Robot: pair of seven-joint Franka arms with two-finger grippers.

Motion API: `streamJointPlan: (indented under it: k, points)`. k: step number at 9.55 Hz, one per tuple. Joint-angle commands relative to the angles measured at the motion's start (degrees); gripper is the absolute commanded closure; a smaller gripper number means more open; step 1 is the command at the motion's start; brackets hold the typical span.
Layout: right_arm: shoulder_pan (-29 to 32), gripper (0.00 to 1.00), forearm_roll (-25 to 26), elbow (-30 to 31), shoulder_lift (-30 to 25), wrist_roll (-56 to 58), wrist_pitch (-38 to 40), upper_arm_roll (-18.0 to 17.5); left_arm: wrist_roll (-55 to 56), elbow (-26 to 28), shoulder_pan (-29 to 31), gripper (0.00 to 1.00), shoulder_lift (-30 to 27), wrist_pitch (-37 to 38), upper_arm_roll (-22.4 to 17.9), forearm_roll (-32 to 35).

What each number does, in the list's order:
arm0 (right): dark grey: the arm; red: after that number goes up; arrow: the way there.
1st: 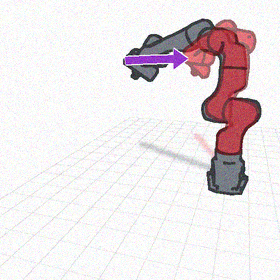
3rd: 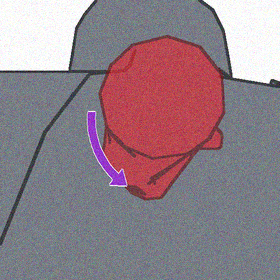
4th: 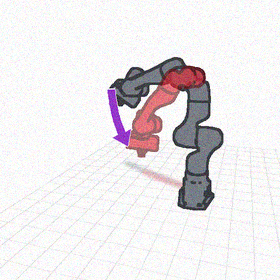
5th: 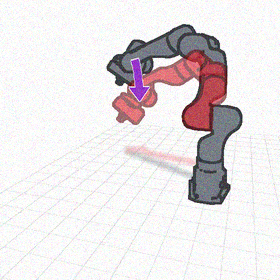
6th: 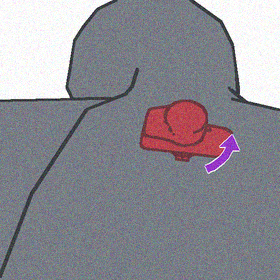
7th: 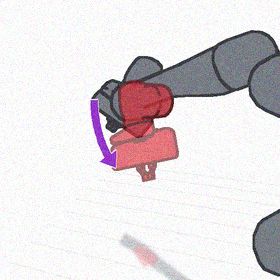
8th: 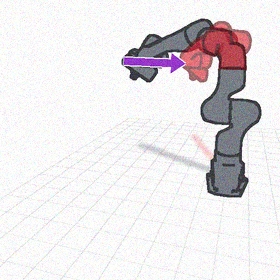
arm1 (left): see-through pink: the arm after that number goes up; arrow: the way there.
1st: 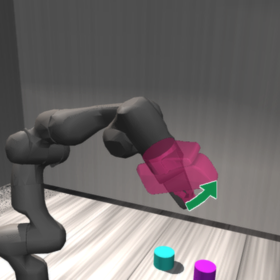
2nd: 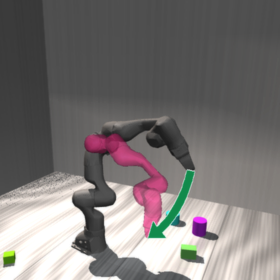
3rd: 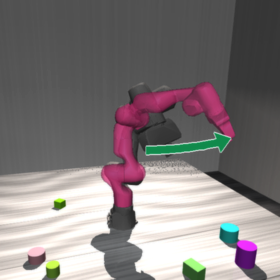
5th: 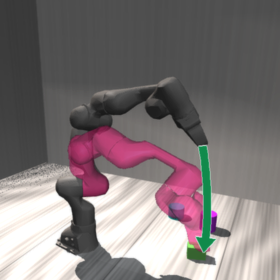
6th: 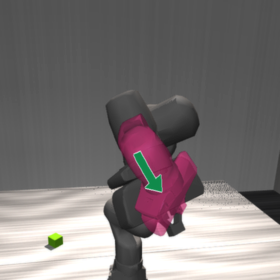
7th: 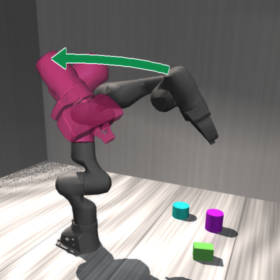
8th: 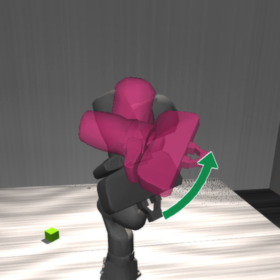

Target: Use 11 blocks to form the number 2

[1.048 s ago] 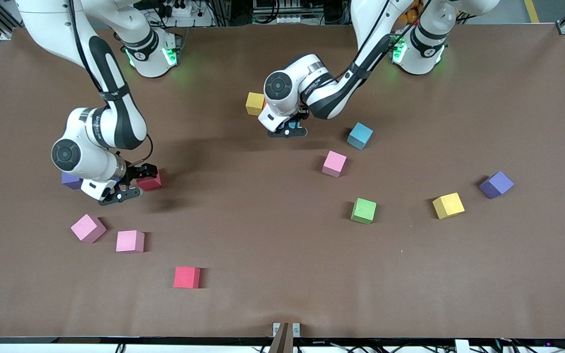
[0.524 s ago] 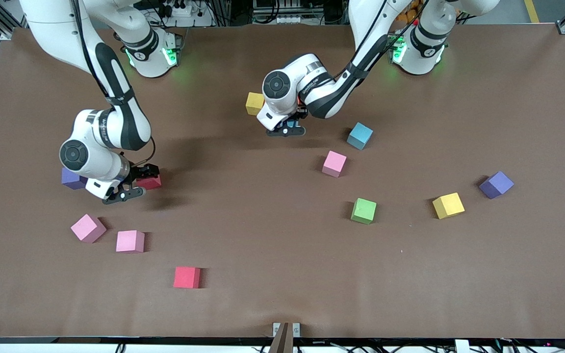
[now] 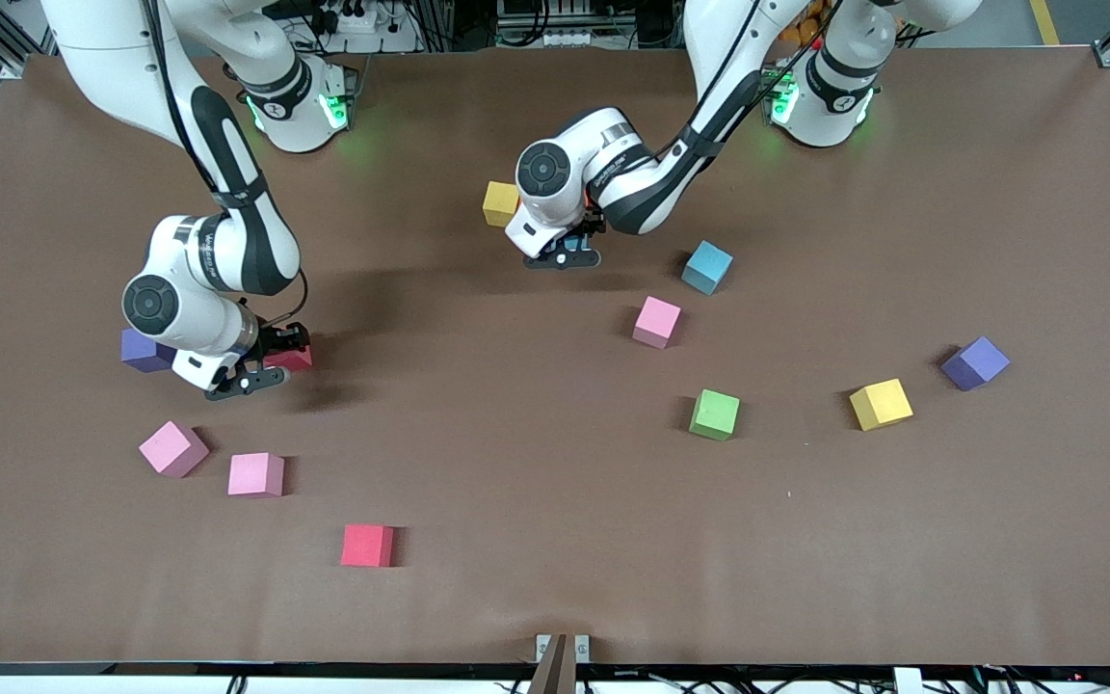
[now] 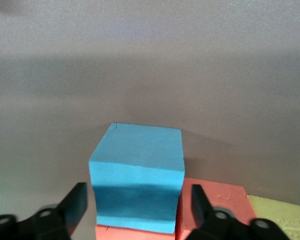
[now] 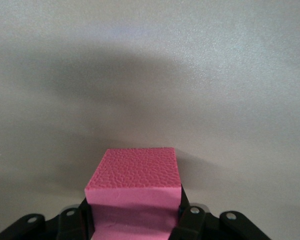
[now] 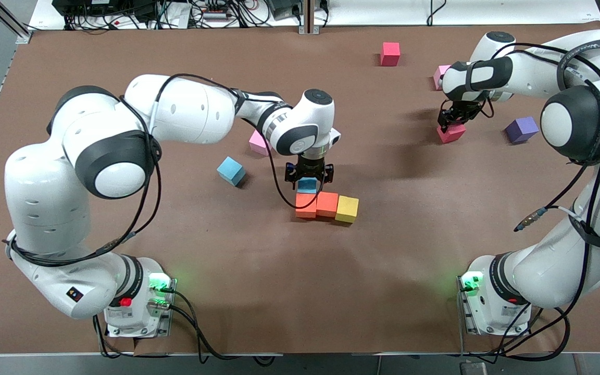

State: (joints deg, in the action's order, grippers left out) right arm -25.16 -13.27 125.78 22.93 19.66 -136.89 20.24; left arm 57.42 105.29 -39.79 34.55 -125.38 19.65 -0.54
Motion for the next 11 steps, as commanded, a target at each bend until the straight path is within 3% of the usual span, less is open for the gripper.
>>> streamJointPlan:
  k: [1,6,7,9,11]
  points:
    - [0.02,0.76,0.62,0.08,-0.52,-0.06,0.04,-0.46,0.58,0.26,-0.29,0.00,-0.97,-0.13,-0.05,1.76]
    - [-3.30,0.79,0.35,-2.47,-2.80,-4.95,0.74,-2.83,0.59,1.67,0.93,0.00,-9.57,2.58,1.45,3.17]
    - [-5.75,0.79,-2.26,-2.99,-3.24,-6.46,0.75,-2.83,-0.11,1.93,1.98,0.00,-11.77,3.90,1.45,3.18]
    - [-10.85,0.79,-9.90,-3.61,-3.24,-6.65,0.66,-2.66,-3.34,2.20,6.88,0.00,-14.85,5.14,2.75,5.27]
    - [-16.73,0.79,-12.13,-4.49,-3.16,-14.59,-0.04,-2.48,-9.05,2.11,15.93,0.00,-18.01,7.59,6.18,5.37]
